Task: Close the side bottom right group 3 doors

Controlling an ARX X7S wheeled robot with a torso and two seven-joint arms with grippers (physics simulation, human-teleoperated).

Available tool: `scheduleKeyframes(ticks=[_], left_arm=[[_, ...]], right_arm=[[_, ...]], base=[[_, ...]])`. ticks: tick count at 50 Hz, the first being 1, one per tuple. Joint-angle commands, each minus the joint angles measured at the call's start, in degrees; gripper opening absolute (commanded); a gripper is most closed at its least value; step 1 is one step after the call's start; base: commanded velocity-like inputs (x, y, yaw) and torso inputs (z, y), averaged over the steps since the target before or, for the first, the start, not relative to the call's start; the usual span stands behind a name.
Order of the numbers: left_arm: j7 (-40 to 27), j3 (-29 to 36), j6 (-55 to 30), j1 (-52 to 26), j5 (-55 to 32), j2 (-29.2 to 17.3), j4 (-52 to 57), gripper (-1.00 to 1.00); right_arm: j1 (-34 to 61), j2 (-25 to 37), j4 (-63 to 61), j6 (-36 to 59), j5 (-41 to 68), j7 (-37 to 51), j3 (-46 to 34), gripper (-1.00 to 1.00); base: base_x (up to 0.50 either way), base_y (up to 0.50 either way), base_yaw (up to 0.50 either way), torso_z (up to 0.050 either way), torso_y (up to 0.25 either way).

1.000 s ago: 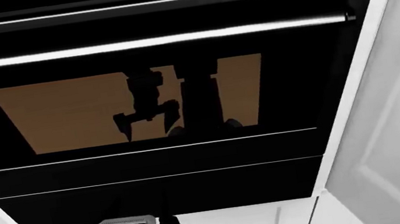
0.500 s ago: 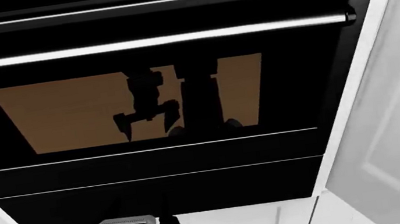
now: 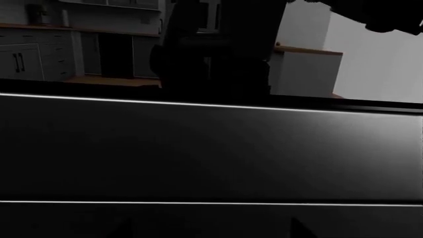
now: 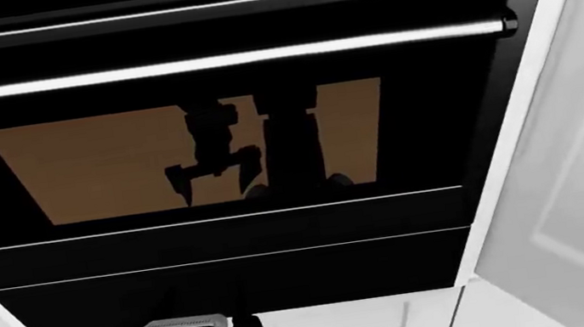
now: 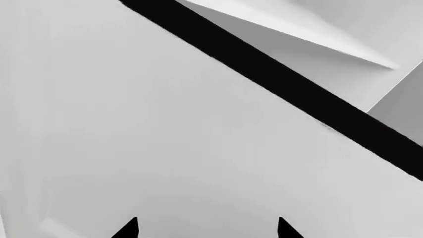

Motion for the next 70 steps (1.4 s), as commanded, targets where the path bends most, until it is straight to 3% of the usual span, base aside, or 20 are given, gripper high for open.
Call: scheduleKeyframes(ticks=[1,17,37,59,70], left_arm=[[-0.13,0.18,0.08,-0.03,-0.11,-0.12,0.04,1.0],[-0.38,0.35,0.12,0.04,-0.32,-0.38,0.34,1.0],[-0.49,0.49,0.23,-0.2,-0.81,-0.49,0.06,1.0],[-0.93,0.71,0.38,-0.24,-0.9,-0.69,0.1,1.0],[-1.07,0.89,0.33,-0.36,-0.95,-0.74,-0.16,1.0]], right_arm=[[37.59,-3.09,6.26,4.92,-1.31,-4.7,-10.72,1.0],[51.33,-10.64,14.41,13.11,-6.19,-8.08,-17.24,1.0],[60.11,-17.22,23.39,16.66,-14.63,-15.09,-23.8,1.0],[63.54,-21.33,32.62,15.24,-20.26,-19.81,-26.85,1.0],[69.22,-26.7,40.72,14.75,-25.44,-24.32,-30.67,1.0]], base=[[0.0,0.0,0.0,0.0,0.0],[0.0,0.0,0.0,0.002,0.001],[0.0,0.0,0.0,0.003,0.002],[0.01,0.0,0.01,0.001,0.0],[0.01,0.0,0.01,0.0,0.0]])
